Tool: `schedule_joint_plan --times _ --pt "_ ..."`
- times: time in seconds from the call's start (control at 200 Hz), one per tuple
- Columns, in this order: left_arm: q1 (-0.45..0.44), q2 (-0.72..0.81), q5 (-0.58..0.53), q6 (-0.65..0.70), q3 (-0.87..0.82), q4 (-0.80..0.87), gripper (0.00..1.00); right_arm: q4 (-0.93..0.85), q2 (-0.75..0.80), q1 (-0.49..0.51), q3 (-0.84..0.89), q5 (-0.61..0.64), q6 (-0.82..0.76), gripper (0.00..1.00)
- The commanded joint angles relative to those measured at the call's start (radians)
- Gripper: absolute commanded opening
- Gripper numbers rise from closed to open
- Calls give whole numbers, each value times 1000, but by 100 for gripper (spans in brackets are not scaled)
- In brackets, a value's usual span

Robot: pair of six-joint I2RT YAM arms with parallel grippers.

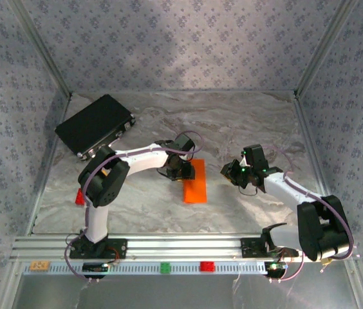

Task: Fold a paper plane with a square sheet of paper (pick it up from the middle)
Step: Hold the square sheet of paper at the center of the table.

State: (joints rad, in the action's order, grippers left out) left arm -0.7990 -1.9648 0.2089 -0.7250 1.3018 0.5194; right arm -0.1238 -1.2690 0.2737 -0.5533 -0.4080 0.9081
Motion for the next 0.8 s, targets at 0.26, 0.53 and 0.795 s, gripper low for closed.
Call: schedule_joint_plan --times 0.26,0.53,0.795 --pt "3 -11 -142 29 5 75 45 -2 -5 6 -3 -9 -8 24" --pt "3 -22 -143 23 -1 67 38 -3 -6 7 -3 -9 -9 24" --pt "2 -31 -138 24 2 70 37 -2 -5 8 -4 -9 -9 24"
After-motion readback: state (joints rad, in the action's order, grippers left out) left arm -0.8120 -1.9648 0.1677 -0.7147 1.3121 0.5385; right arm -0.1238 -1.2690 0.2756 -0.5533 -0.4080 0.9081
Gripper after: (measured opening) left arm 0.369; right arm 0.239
